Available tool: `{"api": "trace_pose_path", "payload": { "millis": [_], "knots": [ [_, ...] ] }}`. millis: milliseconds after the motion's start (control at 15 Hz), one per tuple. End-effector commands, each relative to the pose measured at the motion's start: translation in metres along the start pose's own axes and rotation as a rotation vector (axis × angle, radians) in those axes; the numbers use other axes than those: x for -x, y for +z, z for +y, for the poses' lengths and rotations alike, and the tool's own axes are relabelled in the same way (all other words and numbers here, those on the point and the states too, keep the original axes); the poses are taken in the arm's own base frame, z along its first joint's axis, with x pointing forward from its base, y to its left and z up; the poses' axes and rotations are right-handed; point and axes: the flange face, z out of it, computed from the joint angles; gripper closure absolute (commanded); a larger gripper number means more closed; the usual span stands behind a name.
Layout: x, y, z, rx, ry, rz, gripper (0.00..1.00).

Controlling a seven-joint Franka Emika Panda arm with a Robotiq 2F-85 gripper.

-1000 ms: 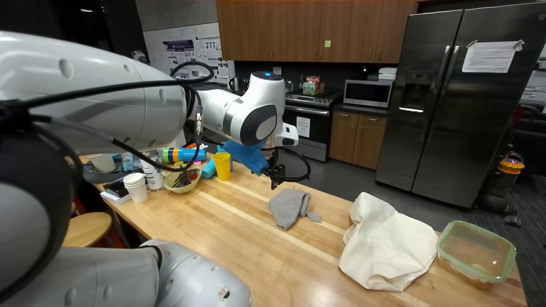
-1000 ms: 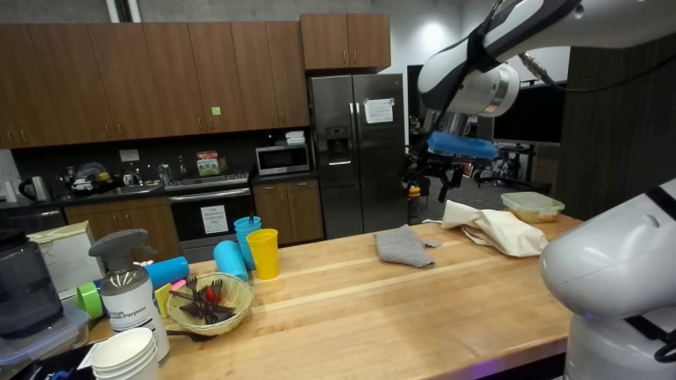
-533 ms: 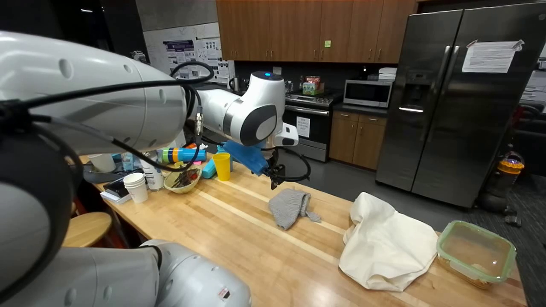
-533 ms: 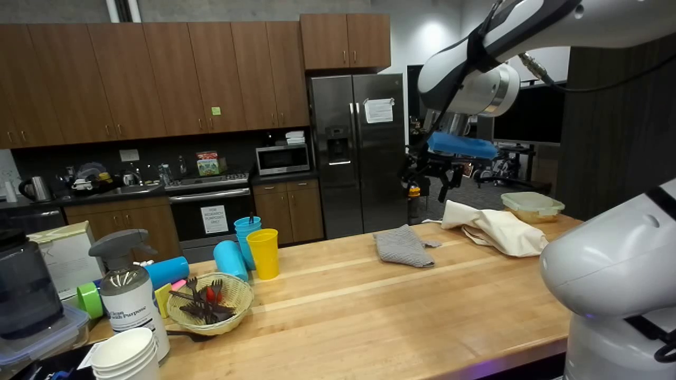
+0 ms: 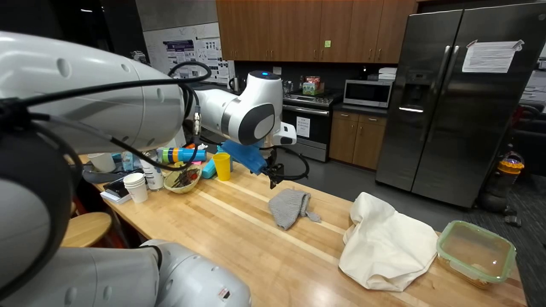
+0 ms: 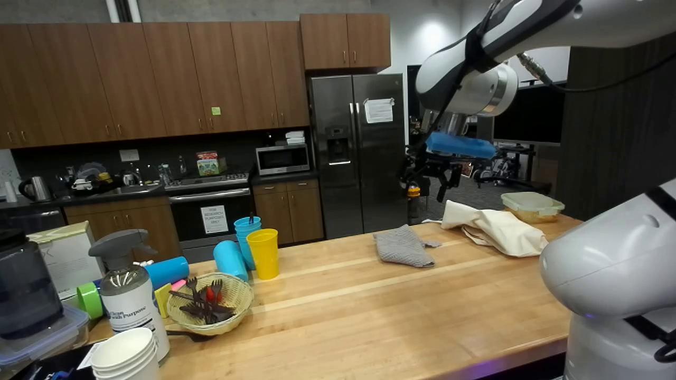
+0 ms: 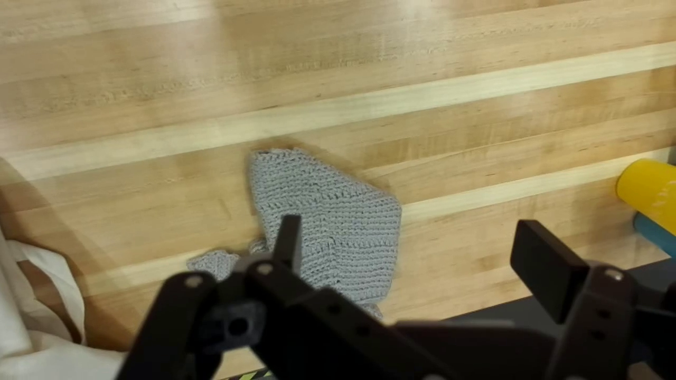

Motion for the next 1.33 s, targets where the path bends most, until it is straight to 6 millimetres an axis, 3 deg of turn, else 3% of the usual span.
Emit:
{"api": "trace_pose_path", "payload": {
  "millis": [0,333,600,867,1267],
  "knots": [
    [-0.006,-0.003,-0.019,0.036,-0.019,0.015,0.0],
    [-0.012,0.004,-0.058,0.104,-0.072,0.025,0.0],
    [-0.031,0.024,-0.089,0.15,-0.131,0.003,0.0],
    [-0.053,0.063,-0.106,0.21,-0.175,-0.065,0.0],
    [-0.069,0.123,-0.114,0.28,-0.193,-0.174,0.0]
  ]
}}
